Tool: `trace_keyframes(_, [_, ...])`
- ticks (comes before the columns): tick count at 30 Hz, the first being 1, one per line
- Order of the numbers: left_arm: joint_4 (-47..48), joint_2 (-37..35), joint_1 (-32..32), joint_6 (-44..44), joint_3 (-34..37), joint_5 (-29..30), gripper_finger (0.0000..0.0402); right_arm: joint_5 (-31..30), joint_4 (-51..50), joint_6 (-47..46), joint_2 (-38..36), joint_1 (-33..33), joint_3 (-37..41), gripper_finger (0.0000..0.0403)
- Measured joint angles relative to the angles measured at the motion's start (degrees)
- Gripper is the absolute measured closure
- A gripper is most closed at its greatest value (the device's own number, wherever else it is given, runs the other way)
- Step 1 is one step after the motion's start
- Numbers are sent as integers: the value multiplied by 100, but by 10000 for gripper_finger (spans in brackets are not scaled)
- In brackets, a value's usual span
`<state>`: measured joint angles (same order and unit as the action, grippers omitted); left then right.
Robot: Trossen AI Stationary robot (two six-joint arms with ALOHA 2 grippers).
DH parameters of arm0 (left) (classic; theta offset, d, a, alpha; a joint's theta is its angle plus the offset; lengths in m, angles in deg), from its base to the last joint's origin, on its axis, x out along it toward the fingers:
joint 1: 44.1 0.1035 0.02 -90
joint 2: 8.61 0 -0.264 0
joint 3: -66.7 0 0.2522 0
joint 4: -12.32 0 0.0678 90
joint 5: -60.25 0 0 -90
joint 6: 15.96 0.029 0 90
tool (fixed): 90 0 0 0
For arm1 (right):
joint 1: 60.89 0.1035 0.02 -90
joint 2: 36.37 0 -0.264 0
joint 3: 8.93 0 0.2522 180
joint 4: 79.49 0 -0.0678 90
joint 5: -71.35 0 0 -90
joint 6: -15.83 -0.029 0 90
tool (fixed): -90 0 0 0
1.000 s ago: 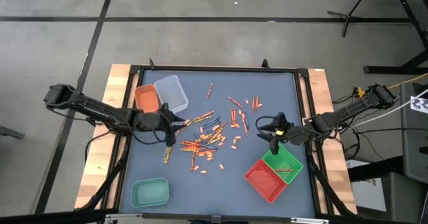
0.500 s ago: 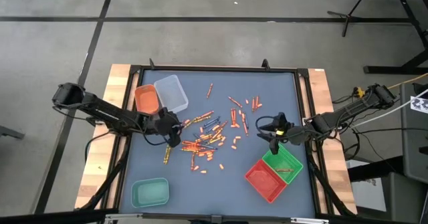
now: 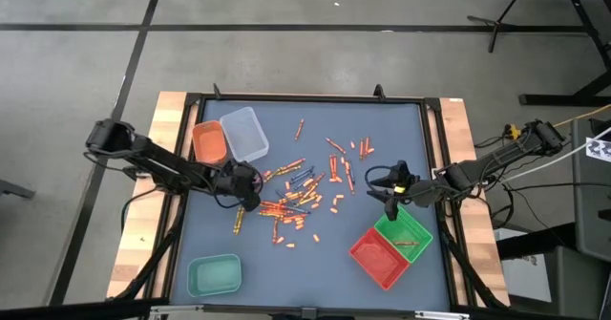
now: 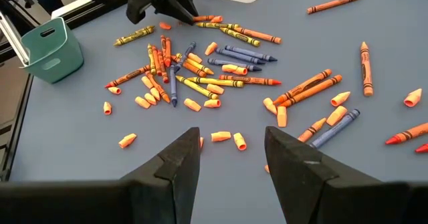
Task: Sort crayons
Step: Put the orange crayon into the transparent bin
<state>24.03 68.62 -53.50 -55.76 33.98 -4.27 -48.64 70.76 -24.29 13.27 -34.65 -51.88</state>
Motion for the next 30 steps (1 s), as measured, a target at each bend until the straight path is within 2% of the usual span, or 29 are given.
trace_keyframes(16, [103,109,2,-56,-12,-57,324,2,0,-2,-2,0,0,237])
trace_keyframes(26, [121,111,0,-61,-7,-103,388,2,-1,-2,0,0,0,237])
trace_keyframes(30, [127,114,0,-61,-3,-94,397,2,-2,-2,0,0,0,237])
